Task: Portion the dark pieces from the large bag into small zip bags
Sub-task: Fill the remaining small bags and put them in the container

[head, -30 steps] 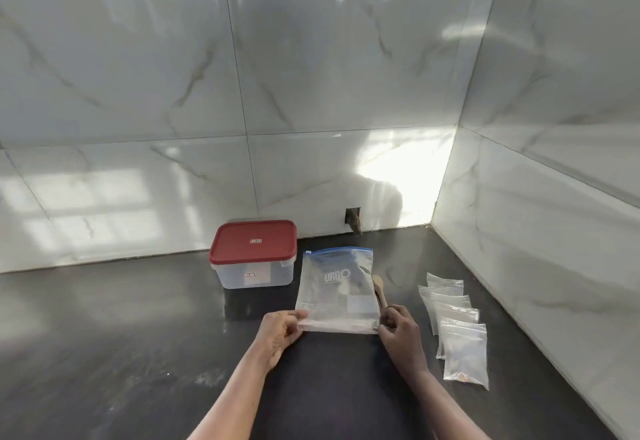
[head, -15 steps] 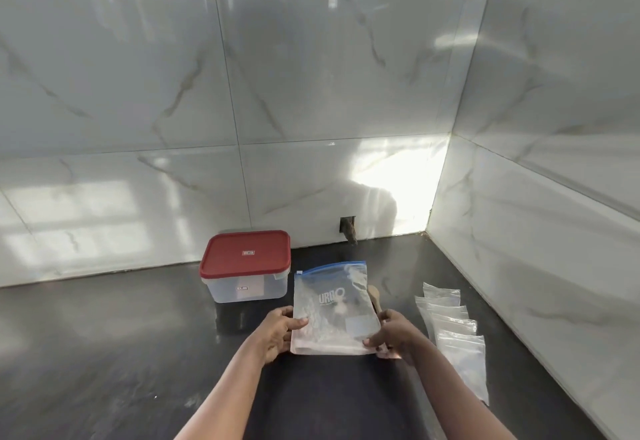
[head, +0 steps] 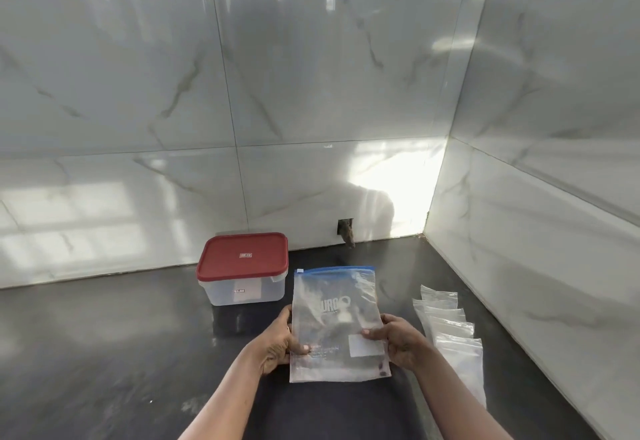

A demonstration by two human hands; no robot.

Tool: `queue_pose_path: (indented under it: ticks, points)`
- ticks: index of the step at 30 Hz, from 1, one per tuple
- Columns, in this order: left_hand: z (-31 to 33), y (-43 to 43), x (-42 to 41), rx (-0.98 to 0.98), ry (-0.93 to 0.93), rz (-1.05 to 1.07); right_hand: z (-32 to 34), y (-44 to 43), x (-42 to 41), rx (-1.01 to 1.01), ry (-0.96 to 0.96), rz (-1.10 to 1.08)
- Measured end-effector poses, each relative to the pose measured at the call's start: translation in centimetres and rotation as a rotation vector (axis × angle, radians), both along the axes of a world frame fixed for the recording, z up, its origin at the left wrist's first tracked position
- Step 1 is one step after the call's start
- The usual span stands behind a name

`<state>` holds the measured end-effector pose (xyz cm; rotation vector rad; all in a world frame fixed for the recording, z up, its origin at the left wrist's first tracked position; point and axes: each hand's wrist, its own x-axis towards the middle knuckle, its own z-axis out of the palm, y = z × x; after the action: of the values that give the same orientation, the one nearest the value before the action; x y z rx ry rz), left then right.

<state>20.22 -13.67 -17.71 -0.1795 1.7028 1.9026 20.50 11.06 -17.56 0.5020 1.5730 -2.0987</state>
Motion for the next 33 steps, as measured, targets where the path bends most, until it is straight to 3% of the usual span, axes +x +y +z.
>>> queue_pose_path:
  ticks: [8,15,23,30,33]
  points:
    - [1.5,0.3,0.1,0.078,0.105,-0.070,1.2,1.2,0.3,-0.035,0.197,-0.047]
    - [4.8,0.8,0.0,0.451,0.050,-0.007,2.5,1.6,0.5,-0.196,0.376,-0.031]
    - [5.8,1.4,-0.7,0.253,0.249,0.116,3.8,1.2,0.8,-0.159,0.404,0.078]
    - [7.3,1.7,-0.6,0.239,0.304,0.189,5.1,0.5,0.8,-0.030,0.417,-0.118]
    - [7.6,1.5,-0.5,0.232,0.309,0.203,5.6,0.4,0.9,-0.063,0.410,-0.117]
